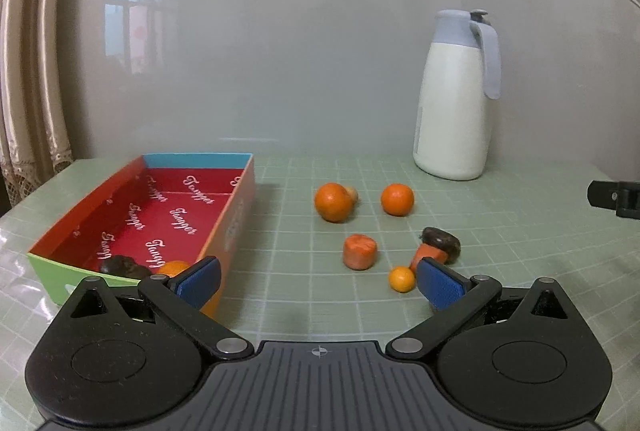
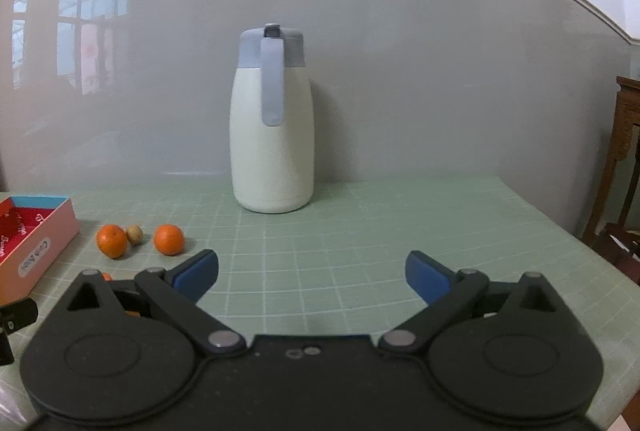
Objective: Organize fruits
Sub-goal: 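Reach the left gripper to the orange-brown round piece and grasp it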
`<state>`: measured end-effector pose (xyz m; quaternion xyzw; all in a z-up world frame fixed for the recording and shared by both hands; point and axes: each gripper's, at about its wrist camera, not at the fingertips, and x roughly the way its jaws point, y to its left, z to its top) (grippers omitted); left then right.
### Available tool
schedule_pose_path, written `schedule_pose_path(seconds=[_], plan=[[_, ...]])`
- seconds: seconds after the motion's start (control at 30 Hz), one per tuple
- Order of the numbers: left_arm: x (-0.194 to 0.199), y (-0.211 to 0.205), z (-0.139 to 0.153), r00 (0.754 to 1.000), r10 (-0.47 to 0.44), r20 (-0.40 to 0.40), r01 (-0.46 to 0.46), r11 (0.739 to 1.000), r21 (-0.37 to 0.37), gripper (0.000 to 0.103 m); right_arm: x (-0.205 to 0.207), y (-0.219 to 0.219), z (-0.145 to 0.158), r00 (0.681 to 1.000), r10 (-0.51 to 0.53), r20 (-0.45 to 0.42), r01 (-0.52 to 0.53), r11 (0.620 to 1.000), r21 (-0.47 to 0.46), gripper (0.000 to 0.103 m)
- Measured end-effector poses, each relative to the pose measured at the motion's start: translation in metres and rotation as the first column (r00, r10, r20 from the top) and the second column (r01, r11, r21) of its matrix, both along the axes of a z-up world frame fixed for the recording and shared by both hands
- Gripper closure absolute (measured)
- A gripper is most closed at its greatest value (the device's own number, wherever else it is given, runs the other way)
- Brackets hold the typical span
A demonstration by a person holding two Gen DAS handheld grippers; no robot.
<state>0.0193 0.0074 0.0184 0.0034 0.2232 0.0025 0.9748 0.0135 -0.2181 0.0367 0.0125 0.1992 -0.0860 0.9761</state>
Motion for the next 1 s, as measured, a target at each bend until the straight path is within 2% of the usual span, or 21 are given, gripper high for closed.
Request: schedule_pose_path(seconds=[0.2, 0.4, 0.6, 0.7, 0.8, 1.0], plan=[[0.005, -0.019, -0.005, 1.000, -0.017, -0.008, 0.017, 1.000, 0.003, 0.000, -0.002, -0.011, 0.000, 1.000, -0.011, 0.006, 0.011, 1.000, -0.006, 0.003], [0.010, -0.042, -0.009, 0.998, -0.049, -0.026, 0.050, 0.997, 0.050, 0.000, -0.006, -0.032, -0.001, 0.999, -0.050, 0.003, 0.050, 0.999, -0.007, 0.003], [0.016, -0.060, -0.014, 0.996, -0.082, -0.045, 0.084, 0.996, 0.043, 0.002, -0.011, -0.055, -0.005, 0.996, -0.095, -0.003, 0.095, 0.996, 0.001, 0.003], [0.021, -0.070, -0.018, 0.992, -0.100, -0.073, 0.104, 0.993, 0.052, 0.021, -0.012, -0.064, -0.006, 0.994, -0.110, -0.004, 0.110, 0.994, 0.002, 0.003], [0.027, -0.081, -0.025, 0.985, -0.119, -0.121, 0.127, 0.990, 0.058, 0.024, -0.014, -0.071, -0.008, 0.992, -0.124, -0.008, 0.124, 0.992, 0.002, 0.003], [0.036, -0.094, -0.031, 0.978, -0.132, -0.162, 0.143, 0.988, 0.057, 0.039, -0.015, -0.085, -0.011, 0.989, -0.148, -0.009, 0.148, 0.989, 0.001, 0.003]])
